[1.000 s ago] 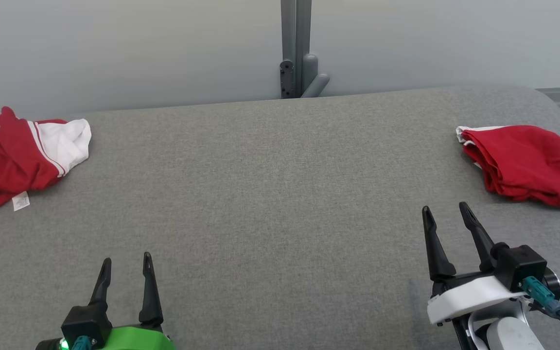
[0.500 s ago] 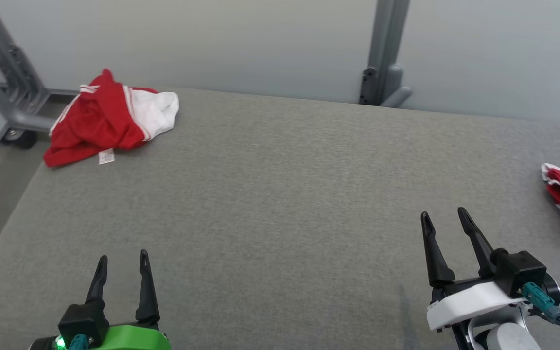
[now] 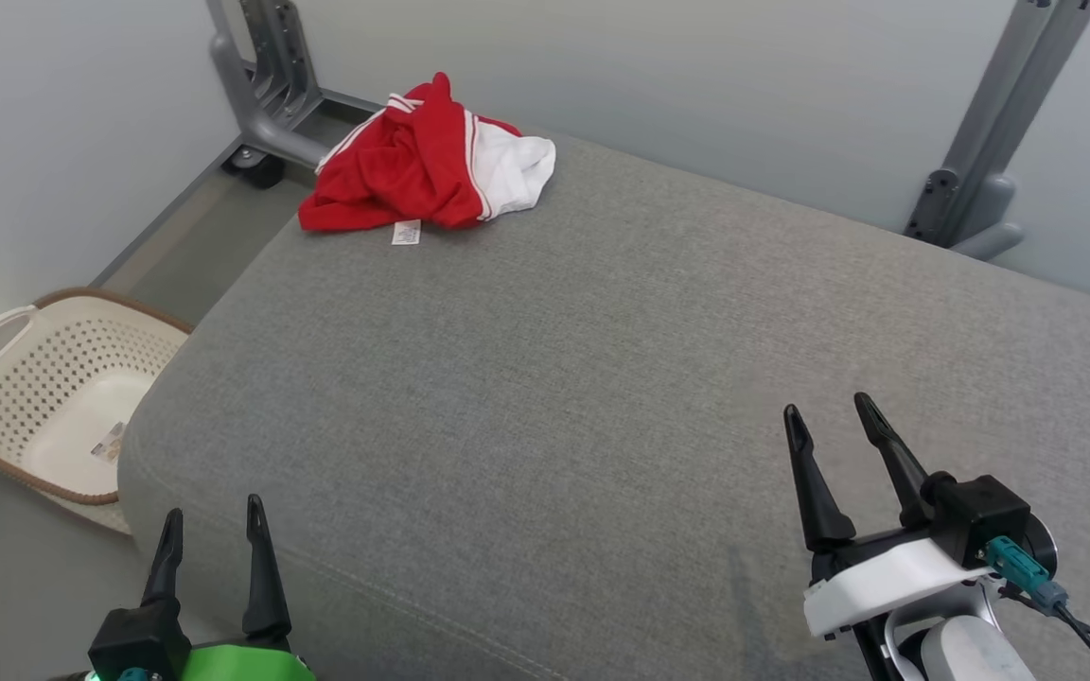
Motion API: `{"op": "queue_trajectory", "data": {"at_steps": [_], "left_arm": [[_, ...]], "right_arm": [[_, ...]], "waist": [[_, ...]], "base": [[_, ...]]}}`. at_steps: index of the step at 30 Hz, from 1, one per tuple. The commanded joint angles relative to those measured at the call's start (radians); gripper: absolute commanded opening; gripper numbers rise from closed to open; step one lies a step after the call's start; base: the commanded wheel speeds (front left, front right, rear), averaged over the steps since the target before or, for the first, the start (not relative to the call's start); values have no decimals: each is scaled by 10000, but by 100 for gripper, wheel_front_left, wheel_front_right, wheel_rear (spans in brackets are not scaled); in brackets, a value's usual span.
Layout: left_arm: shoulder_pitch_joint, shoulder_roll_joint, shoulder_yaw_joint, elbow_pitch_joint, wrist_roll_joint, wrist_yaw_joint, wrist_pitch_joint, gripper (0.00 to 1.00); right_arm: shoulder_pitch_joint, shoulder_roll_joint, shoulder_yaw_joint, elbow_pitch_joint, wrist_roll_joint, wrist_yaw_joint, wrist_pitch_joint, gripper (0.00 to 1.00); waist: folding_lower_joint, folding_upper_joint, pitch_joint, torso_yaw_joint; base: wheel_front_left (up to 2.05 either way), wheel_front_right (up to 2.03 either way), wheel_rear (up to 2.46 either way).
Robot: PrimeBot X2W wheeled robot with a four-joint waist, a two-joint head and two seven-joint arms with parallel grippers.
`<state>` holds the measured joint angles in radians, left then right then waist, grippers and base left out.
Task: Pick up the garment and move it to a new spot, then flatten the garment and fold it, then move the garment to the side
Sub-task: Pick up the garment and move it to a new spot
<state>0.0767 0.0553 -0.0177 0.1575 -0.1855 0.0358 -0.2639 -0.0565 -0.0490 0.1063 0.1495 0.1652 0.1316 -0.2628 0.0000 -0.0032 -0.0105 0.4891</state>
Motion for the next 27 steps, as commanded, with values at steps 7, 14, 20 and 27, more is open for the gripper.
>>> {"op": "queue_trajectory", "data": {"at_steps": [7,14,20,27], "left_arm": [[147,-25,-67,-159,-123,126,-1,100],[-372,-29,-273,-113,-40,-46,-1,100],[-1539,228,-244,53,-186,-431,20,100],[-4364,1086,105,467,-391,-820,467,100]], "right_arm": [[-141,-30,25,128,-77,-18,-23,100],[-4,-30,-233,-81,-201,-18,-16,100],[-319,-32,-332,-645,-519,-18,159,100],[-810,-35,-499,-1574,-1141,-18,559,100]], "waist": [[0,32,245,376],[0,32,360,334],[0,32,976,-160],[0,32,2374,-1165]], "base": [[0,0,0],[0,0,0],[0,0,0],[0,0,0]]}}
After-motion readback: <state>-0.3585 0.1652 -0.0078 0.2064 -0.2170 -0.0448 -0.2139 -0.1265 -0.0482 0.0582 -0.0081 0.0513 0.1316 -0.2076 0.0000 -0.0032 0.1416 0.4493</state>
